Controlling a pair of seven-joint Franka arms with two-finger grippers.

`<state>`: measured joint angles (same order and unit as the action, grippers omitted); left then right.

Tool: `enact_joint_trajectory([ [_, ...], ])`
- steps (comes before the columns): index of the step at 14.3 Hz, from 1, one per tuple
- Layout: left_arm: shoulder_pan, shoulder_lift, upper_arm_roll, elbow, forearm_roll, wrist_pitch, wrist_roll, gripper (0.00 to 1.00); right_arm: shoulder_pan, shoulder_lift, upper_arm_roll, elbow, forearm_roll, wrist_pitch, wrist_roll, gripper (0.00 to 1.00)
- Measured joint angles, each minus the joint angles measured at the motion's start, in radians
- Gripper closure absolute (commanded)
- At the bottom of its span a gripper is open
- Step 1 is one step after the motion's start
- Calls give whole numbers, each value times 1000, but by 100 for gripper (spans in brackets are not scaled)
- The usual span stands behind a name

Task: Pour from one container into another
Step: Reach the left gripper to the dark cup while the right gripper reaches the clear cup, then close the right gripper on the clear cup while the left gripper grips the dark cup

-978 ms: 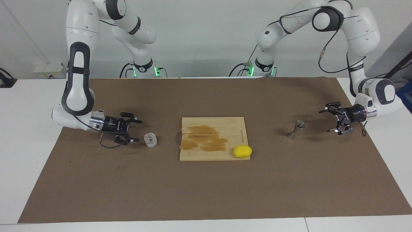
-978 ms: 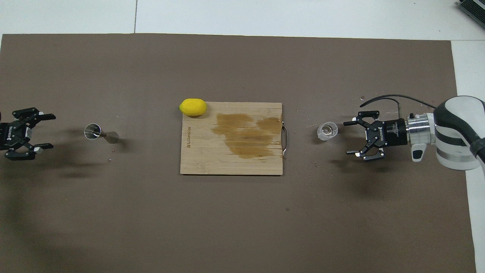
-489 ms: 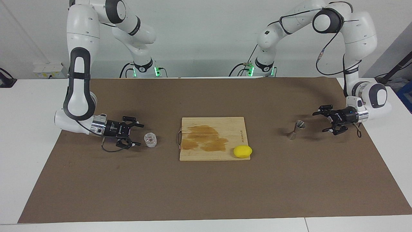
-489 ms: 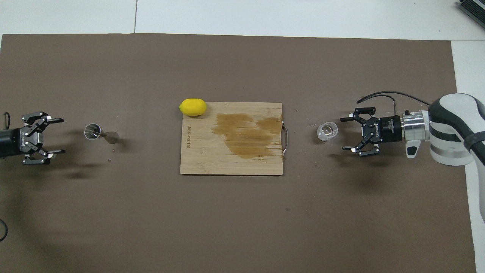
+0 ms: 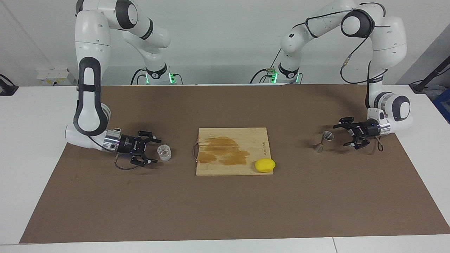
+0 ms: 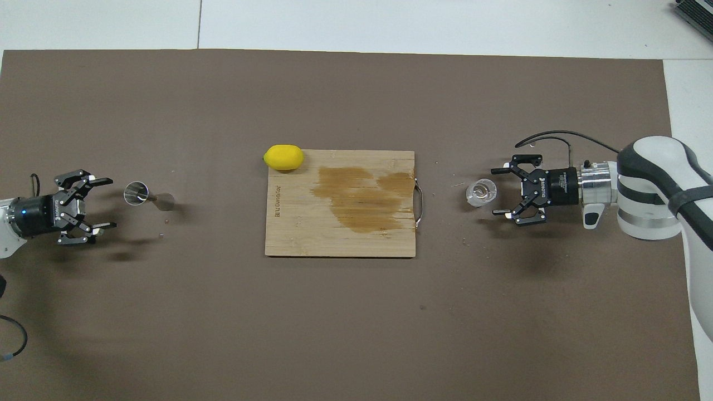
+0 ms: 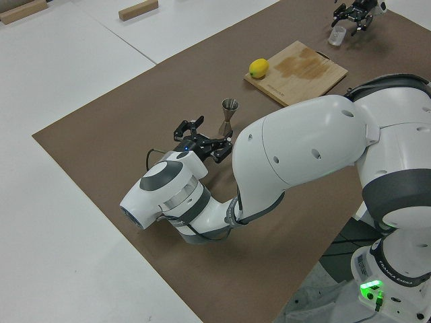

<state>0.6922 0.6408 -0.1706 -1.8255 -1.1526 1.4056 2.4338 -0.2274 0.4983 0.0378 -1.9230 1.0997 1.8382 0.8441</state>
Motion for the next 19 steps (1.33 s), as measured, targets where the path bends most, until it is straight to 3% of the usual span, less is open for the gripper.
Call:
enact_joint_trajectory([
  [19,-78,0,-6,-41,-74,31,43,0,17,25,21,-2,10,0,-29,5],
])
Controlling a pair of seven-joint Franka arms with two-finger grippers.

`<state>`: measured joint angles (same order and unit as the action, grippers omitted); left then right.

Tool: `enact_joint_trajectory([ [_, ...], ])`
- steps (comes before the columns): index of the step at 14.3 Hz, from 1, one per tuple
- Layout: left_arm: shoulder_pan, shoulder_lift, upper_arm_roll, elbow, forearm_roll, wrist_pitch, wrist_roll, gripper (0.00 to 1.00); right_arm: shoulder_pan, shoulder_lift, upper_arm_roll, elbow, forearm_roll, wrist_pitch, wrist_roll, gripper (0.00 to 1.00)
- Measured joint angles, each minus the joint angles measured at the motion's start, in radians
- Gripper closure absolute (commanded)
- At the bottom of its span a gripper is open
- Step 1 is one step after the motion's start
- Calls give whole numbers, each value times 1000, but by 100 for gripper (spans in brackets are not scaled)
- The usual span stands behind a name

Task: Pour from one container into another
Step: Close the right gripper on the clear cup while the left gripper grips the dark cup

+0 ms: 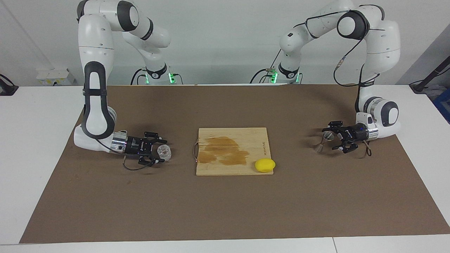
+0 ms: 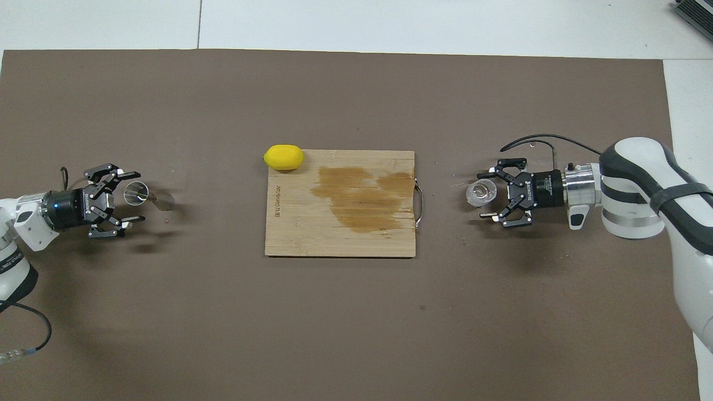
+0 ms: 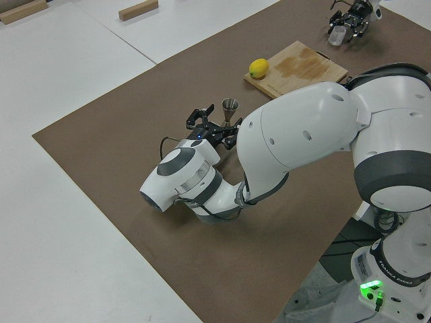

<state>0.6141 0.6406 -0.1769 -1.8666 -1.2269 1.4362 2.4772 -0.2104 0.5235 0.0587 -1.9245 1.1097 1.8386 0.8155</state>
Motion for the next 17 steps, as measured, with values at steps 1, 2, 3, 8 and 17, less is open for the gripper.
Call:
enact_joint_trajectory([
  [1,-4,0,0,0,0,0,0,0,1,1,0,-1,0,0,0,5],
  [2,-9,-1,0,0,-1,0,0,0,2,1,0,-1,0,0,0,8],
  [3,-11,-1,-1,-1,-1,0,0,0,3,1,0,-1,0,1,0,12],
  [8,-21,-7,-3,-6,-2,-16,0,0,3,2,0,-1,1,4,0,100],
  [17,-32,-39,-5,-15,-3,-21,0,0,5,-13,0,18,29,7,6,100],
])
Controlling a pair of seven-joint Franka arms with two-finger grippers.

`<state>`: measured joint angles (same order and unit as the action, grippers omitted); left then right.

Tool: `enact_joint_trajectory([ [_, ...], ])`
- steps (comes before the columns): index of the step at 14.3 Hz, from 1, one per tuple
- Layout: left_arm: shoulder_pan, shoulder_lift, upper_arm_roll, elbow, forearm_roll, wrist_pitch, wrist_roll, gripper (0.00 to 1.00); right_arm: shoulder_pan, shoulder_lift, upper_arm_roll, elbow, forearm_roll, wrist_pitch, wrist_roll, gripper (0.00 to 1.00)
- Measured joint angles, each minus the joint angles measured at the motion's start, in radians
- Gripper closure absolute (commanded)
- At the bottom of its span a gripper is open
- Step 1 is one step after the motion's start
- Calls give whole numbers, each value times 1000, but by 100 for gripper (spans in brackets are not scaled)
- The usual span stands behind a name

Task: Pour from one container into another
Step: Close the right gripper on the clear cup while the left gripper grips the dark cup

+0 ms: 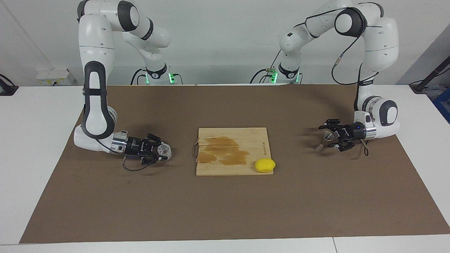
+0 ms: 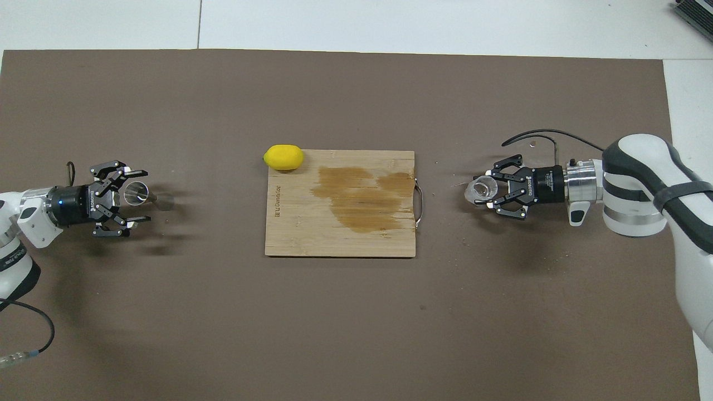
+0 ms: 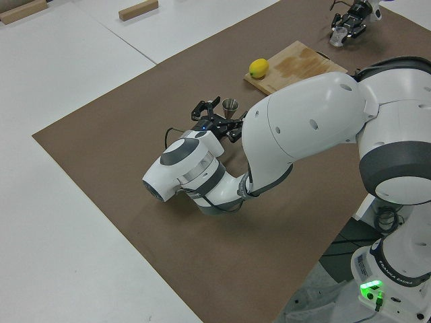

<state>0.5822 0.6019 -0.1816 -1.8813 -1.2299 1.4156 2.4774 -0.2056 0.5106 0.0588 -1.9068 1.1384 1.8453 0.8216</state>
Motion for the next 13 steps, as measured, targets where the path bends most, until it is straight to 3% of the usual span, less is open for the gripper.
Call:
enact_joint_trajectory([
  [6,-2,-3,0,0,0,0,0,0,43,-102,1,17,1,29,94,100],
  [13,-2,-13,1,-1,0,0,0,5,73,-122,1,15,1,36,185,100],
])
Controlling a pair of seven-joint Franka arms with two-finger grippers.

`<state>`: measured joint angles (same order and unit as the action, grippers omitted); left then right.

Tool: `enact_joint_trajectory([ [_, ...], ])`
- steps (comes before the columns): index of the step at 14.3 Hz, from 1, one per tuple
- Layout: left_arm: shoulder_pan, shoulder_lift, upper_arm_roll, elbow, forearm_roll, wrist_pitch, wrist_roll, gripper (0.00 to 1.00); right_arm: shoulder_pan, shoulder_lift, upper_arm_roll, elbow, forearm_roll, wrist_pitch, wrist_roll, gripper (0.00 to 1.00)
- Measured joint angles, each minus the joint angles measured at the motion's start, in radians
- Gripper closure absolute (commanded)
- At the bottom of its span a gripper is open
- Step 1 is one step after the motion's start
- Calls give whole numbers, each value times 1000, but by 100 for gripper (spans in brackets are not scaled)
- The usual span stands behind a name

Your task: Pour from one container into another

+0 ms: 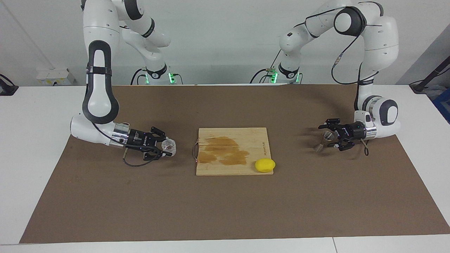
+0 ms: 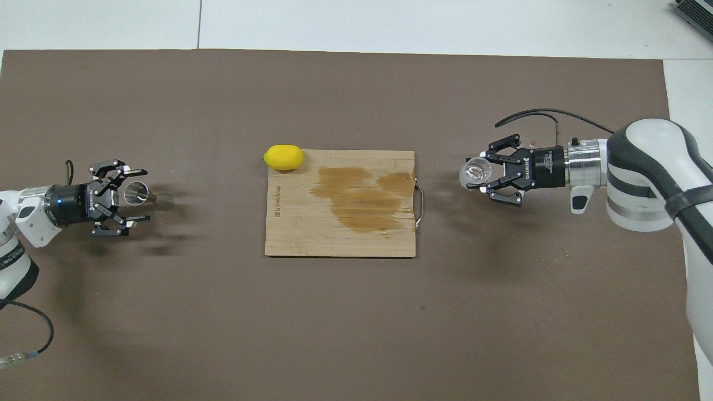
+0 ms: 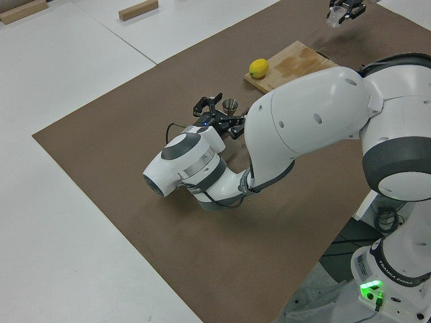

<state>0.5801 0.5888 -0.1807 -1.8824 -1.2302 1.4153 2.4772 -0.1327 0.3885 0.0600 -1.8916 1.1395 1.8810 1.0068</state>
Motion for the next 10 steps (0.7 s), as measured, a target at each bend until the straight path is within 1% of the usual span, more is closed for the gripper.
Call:
enact_joint_trajectory([
  [2,0,-2,0,0,0,0,0,6,-1,-18,-1,0,0,26,29,100],
  [3,0,-3,1,-1,0,0,0,9,0,-25,-1,0,0,57,38,100],
  [5,0,-4,1,-1,0,0,0,9,0,-33,0,1,0,100,47,100],
  [7,0,-4,2,-1,0,0,0,12,0,-35,0,6,0,106,63,100],
  [10,0,-5,3,-1,0,0,0,12,2,-36,0,12,0,106,68,100],
])
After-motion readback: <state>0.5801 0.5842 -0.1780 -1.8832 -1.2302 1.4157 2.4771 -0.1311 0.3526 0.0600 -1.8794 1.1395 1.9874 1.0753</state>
